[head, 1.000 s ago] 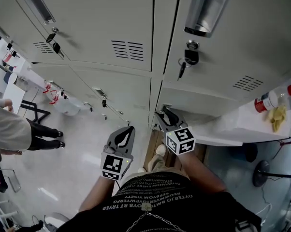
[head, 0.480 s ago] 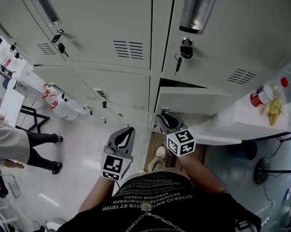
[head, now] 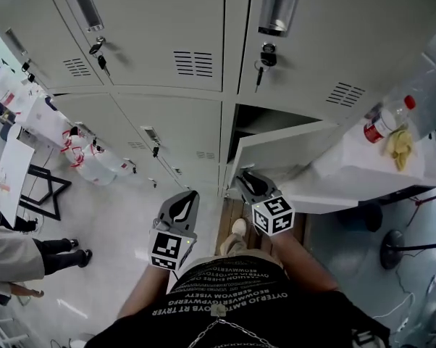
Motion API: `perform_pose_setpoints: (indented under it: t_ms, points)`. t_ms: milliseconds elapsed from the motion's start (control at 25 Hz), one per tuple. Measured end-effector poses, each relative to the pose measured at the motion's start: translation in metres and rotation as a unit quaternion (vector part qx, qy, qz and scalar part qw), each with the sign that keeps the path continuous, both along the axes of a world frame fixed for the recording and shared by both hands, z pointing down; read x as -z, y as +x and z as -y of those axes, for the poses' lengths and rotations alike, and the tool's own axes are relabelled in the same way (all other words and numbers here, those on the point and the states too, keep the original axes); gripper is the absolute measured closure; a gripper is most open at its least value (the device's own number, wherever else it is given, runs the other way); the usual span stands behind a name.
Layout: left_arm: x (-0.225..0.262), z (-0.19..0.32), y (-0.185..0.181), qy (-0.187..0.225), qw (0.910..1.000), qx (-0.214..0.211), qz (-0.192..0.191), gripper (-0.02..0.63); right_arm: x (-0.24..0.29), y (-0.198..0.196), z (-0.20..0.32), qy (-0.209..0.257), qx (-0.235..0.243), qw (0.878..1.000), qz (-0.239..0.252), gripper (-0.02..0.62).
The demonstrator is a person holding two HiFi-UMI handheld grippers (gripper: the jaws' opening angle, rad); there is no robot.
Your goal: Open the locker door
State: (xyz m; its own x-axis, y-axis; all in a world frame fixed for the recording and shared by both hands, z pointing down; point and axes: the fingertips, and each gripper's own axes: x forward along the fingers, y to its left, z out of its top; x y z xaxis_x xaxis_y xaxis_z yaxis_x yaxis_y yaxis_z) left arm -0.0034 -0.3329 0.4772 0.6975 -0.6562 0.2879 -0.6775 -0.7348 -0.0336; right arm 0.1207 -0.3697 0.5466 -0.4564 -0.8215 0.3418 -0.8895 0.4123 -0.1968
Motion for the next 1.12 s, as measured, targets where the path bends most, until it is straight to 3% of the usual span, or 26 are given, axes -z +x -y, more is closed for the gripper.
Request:
perform_pose_setpoints:
  t_ms: [120,360,720,960,1000,1080,1120]
  points:
    - [-0.001,-0.013,-0.006,-0.001,1.0000,-0.001,0.000,0.614,0.000,-0.002,-0.011,0.000,-0.011,1.000,-0.005,0.456]
    - [-0.005,-0.035,-0.017,-0.006,1.0000,-0.007,0.003,0.614,0.003,-0.001,-0.021,-0.004,-0.059,0.998,-0.028,0.412]
    - [-0.012,-0.060,-0.025,-0.009,0.9996,-0.022,0.012,0.614,0.002,-0.010,-0.012,-0.016,-0.091,0.995,-0.030,0.385]
    - [-0.013,-0.061,-0.029,-0.010,0.9997,-0.022,0.009,0.614,-0.007,-0.010,-0.006,-0.028,-0.106,0.993,-0.041,0.389]
    - [-0.012,-0.061,-0.029,-0.009,0.9997,-0.023,0.008,0.614,-0.008,-0.010,-0.005,-0.028,-0.108,0.993,-0.044,0.401]
    - [-0.009,-0.058,-0.030,-0.005,0.9997,-0.022,0.005,0.614,-0.008,-0.007,-0.006,-0.027,-0.114,0.991,-0.058,0.491]
    - [-0.007,-0.057,-0.030,-0.003,0.9997,-0.022,0.004,0.614,-0.009,-0.006,-0.006,-0.025,-0.116,0.991,-0.064,0.490]
